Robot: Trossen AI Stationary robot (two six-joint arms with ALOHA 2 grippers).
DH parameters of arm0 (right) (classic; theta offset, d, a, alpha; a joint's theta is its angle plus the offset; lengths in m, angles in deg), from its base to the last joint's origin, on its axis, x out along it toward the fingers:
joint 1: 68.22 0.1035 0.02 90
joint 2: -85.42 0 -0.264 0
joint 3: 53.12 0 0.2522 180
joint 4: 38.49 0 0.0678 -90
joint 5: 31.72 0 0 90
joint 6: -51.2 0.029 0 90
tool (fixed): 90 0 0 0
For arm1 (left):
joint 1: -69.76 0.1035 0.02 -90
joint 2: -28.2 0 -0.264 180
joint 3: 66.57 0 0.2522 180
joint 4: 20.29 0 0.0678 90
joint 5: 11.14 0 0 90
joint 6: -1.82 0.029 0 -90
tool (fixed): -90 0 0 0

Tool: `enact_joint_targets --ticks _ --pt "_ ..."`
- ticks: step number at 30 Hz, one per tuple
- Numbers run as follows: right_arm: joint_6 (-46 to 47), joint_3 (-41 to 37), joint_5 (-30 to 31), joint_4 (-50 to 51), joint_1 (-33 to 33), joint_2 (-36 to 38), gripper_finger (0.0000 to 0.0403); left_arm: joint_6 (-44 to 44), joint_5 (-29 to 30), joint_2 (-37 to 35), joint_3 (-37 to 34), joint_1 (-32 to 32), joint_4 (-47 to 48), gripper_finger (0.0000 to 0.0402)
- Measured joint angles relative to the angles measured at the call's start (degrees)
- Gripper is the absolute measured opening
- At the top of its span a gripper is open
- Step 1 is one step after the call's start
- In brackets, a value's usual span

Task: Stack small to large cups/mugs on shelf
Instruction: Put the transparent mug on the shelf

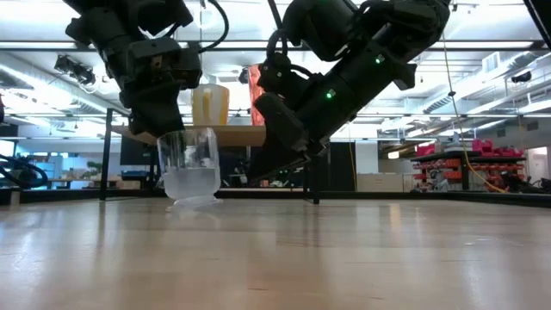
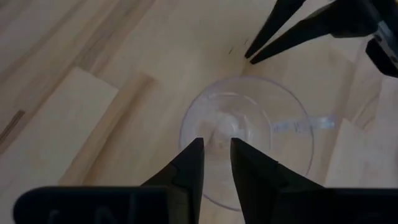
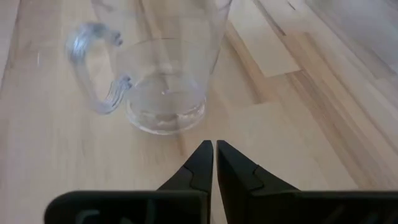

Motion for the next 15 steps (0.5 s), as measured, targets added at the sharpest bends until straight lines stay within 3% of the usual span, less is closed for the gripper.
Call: enact_joint_targets --ticks 15 --pt "0.0 0.0 -0.3 0.0 0.0 0.0 0.0029 0.5 -0.5 -0.3 0.2 -0.1 -1.0 0.0093"
